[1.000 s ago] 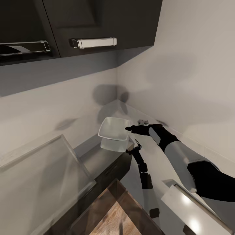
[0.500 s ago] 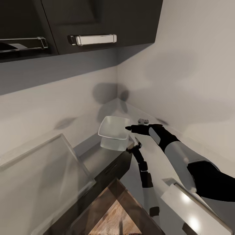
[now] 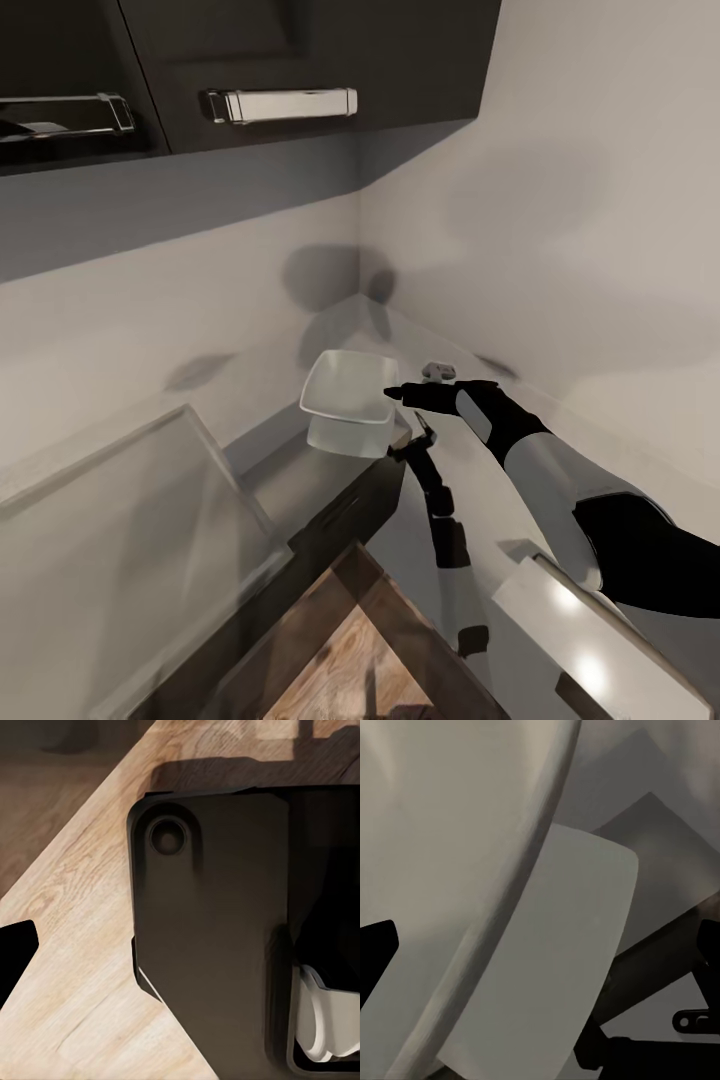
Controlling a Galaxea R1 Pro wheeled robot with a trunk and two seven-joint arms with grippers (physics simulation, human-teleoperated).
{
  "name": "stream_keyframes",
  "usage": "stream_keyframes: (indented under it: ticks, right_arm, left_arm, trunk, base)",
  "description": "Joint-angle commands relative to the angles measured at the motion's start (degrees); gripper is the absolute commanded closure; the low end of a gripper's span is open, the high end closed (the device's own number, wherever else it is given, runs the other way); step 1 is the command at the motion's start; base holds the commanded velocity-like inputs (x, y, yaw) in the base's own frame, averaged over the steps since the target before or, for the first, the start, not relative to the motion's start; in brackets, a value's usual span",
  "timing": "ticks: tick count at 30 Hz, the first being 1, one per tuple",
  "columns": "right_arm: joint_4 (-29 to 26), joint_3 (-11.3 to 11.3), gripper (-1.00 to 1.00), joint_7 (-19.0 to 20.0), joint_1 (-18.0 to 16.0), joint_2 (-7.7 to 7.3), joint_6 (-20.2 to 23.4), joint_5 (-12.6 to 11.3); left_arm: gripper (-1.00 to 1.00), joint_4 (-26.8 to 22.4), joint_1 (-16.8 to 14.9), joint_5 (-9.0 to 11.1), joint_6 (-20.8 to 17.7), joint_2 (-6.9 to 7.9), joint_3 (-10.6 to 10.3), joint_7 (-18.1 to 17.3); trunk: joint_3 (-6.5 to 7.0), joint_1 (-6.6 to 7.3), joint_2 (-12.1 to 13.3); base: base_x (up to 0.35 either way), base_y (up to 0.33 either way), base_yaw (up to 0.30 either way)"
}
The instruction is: In the kitchen, take the Vidalia onion out of the sink, dice it on the chopping board with the paring knife, put the diced onion into the bowl on the countertop, then place both the paring knife and the chopping board into the sink.
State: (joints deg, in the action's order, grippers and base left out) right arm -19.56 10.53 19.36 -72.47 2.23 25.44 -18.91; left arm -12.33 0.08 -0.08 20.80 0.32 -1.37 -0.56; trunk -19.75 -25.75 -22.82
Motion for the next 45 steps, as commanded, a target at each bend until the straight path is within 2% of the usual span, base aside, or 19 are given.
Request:
stream_keyframes:
  ticks: [1, 25, 45]
  right_arm:
    - [-0.04, 0.28, -1.00, -0.03, -0.04, -0.03, 0.23, -0.34]
    - [-0.03, 0.28, -1.00, 0.02, -0.04, 0.40, 0.22, -0.33]
    - [-0.04, 0.28, -1.00, 0.08, -0.04, 0.41, 0.22, -0.33]
  left_arm:
    - [-1.00, -0.04, 0.01, 0.00, 0.11, 0.01, -0.12, -0.06]
    - [-1.00, -0.06, 0.01, 0.00, 0.11, -0.06, -0.12, -0.06]
    - [-1.00, -0.06, 0.01, 0.00, 0.11, -0.03, -0.12, -0.06]
  trunk:
    - [-0.10, -0.03, -0.10]
    - [-0.14, -0.03, -0.10]
    - [-0.95, -0.03, -0.10]
  base:
    - [0.000, 0.000, 0.000]
    - [0.000, 0.000, 0.000]
    - [0.000, 0.000, 0.000]
